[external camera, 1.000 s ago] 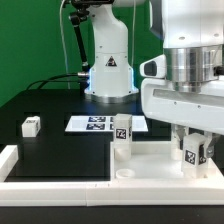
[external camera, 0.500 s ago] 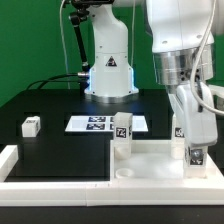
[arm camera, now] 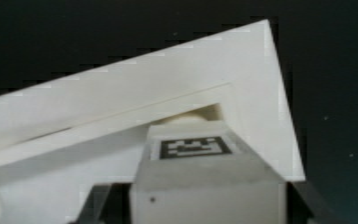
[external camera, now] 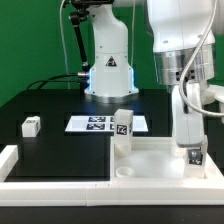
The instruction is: Assemble square table
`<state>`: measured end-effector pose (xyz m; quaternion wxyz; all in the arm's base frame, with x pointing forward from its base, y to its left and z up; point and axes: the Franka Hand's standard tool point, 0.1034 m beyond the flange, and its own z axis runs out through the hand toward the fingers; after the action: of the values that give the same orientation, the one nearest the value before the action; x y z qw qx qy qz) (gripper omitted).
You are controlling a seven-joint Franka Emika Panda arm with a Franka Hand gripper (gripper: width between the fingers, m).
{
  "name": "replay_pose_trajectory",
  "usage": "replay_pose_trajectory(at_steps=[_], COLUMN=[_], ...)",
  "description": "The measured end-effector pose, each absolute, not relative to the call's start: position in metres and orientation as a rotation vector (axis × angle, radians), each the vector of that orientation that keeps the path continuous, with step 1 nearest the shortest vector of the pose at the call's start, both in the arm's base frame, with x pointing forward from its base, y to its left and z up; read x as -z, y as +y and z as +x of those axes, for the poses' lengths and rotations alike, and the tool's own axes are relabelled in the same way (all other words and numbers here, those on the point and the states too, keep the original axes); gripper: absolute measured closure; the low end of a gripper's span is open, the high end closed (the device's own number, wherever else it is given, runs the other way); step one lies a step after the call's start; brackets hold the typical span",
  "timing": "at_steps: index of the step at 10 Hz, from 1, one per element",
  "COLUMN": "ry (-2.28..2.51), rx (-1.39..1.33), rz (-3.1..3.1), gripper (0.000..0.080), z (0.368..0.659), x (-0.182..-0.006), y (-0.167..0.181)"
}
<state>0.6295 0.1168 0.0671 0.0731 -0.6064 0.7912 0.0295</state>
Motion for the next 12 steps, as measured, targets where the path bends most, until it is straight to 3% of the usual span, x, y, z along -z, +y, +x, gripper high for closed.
replay_pose_trajectory(at_steps=[1, 4, 5, 9, 12], ry=[2.370, 2.369, 2.363, 2.214, 2.218], rx=[-0.092, -0.092, -0.091, -0.048, -0.052], rz=[-1.833, -1.834, -1.839, -1.925, -1.932], gripper=[0.0508, 0.0188, 0.0188, 0.0150, 0.0150], z=[0.628, 0.628, 0.628, 0.634, 0.632], x=[-0.066, -0.066, -0.067, -0.114, -0.109], y=[0.116, 0.117, 0.117, 0.104, 0.107])
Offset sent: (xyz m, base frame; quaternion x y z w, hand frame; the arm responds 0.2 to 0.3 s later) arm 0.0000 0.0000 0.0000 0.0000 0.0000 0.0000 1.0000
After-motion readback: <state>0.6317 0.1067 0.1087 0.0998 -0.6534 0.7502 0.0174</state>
